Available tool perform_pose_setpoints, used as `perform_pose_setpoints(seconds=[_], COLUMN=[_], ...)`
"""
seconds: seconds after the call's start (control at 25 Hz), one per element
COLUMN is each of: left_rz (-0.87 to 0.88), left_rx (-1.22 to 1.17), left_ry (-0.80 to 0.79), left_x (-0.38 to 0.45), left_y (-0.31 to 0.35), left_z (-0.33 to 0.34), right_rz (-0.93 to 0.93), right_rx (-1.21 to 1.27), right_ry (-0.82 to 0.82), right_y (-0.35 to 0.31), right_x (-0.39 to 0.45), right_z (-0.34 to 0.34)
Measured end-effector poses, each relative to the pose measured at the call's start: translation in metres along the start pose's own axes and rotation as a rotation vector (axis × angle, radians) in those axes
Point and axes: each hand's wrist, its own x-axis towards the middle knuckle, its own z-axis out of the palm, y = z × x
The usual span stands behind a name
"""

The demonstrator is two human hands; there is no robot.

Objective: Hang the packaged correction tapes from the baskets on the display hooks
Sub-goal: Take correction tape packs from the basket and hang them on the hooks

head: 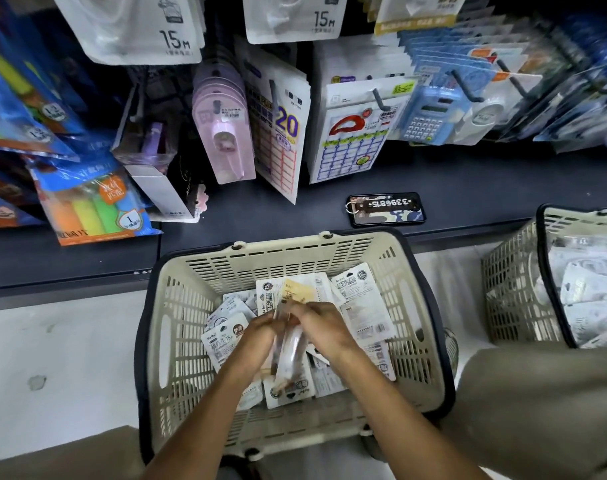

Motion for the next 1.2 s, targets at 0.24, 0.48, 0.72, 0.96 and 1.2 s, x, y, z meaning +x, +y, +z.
perform_pose_setpoints(seconds=[0.24,0.48,0.72,0.96,1.2], left_rz=[-0.005,-0.053,-0.072,-0.127,-0.01], left_rx=[-0.067,-0.347,-0.111,-0.25,-0.285], left_ry=[-0.076,0.347,0.133,0.41,0.413], left_x=[-0.004,0.012,0.008,0.005,0.007], left_y=[-0.019,-0.013,-0.023,-0.032,-0.027], left_z=[-0.017,-0.031,-0.019,-0.036,-0.04], right_rz=[-0.052,-0.042,0.088,-0.311,-0.445], right_rx=[0.131,-0.12,-0.178,-1.137,-1.041], right_ry=[-0.193,-0.016,-0.299,0.218,0.444], right_y=[0.012,0.041,0.052,0.05,0.062], right_x=[0.016,0.025,0.022,0.08,0.077], right_z=[0.017,0.003,0.035,0.001,-0.037])
